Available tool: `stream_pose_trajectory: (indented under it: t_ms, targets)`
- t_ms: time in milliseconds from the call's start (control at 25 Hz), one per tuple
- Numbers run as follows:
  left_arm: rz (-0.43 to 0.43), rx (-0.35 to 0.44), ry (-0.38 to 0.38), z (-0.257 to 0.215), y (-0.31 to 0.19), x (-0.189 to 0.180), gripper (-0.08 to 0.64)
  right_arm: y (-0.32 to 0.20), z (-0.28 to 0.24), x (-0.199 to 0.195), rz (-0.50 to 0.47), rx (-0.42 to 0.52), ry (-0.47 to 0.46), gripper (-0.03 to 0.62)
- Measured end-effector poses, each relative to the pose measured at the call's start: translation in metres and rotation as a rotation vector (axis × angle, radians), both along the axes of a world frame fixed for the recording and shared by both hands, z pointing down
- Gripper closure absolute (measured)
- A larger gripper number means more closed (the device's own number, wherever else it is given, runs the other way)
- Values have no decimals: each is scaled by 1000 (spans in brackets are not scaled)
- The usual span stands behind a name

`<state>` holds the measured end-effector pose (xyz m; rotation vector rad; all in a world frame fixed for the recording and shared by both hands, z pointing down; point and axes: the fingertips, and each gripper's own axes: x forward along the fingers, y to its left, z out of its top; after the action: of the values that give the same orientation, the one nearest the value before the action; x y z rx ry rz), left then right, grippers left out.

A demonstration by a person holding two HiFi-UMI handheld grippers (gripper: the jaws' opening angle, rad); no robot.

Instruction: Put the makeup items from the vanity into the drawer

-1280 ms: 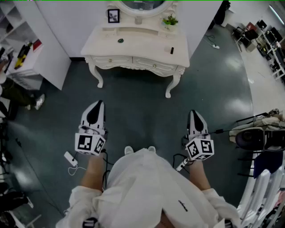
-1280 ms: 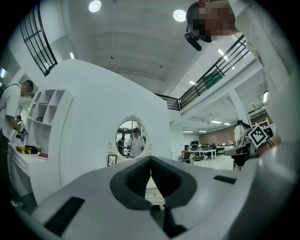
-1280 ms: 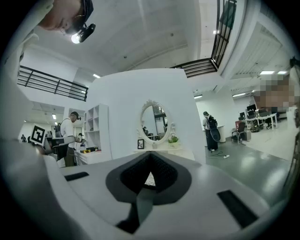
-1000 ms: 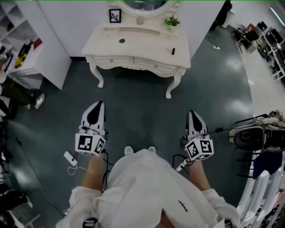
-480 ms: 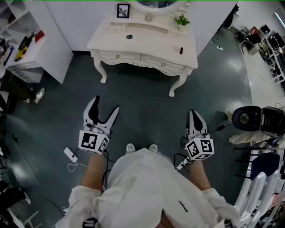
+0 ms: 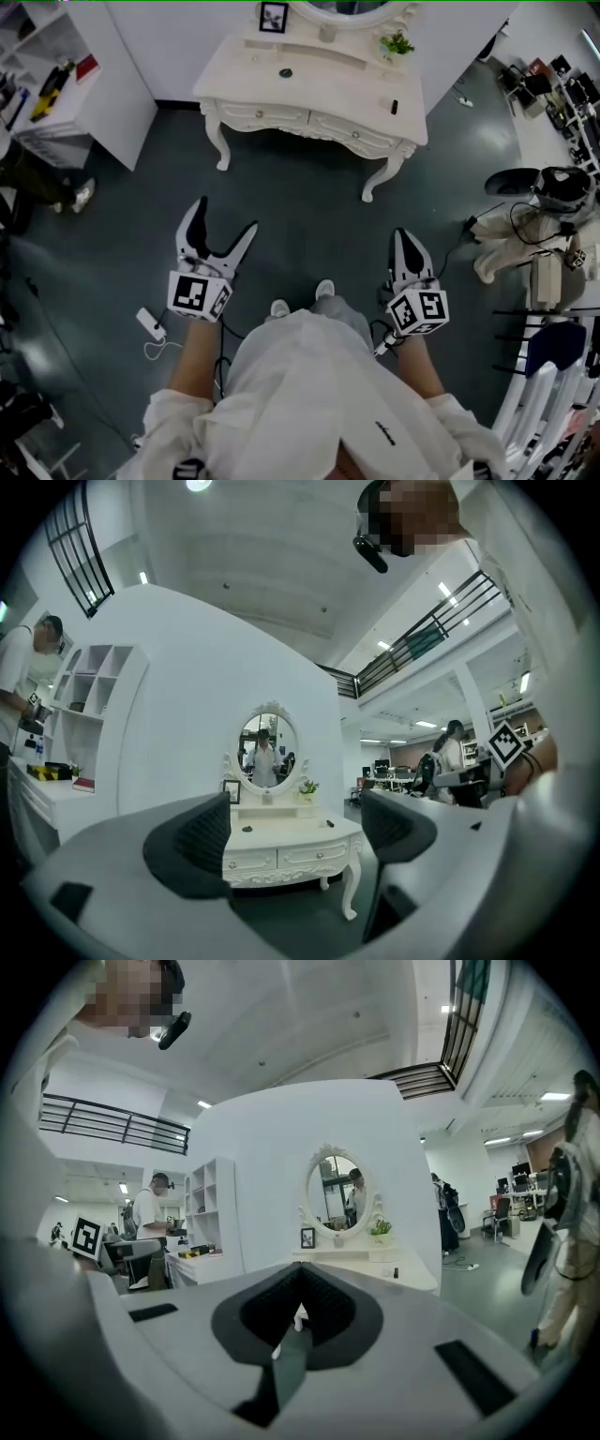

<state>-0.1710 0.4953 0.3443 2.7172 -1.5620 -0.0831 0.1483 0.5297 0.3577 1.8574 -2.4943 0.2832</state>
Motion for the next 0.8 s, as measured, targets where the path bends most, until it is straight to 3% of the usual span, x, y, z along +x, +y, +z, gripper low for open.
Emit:
stream_pose_trajectory:
  t_ms: [400,800]
  targets:
    - [-67,-30,126,3,-27,-19,152,-40,0,-14,-44,19,-4,574]
    - [-69,-31,102,2,-108,17,152,-128,1,2,-91,34,-15,574]
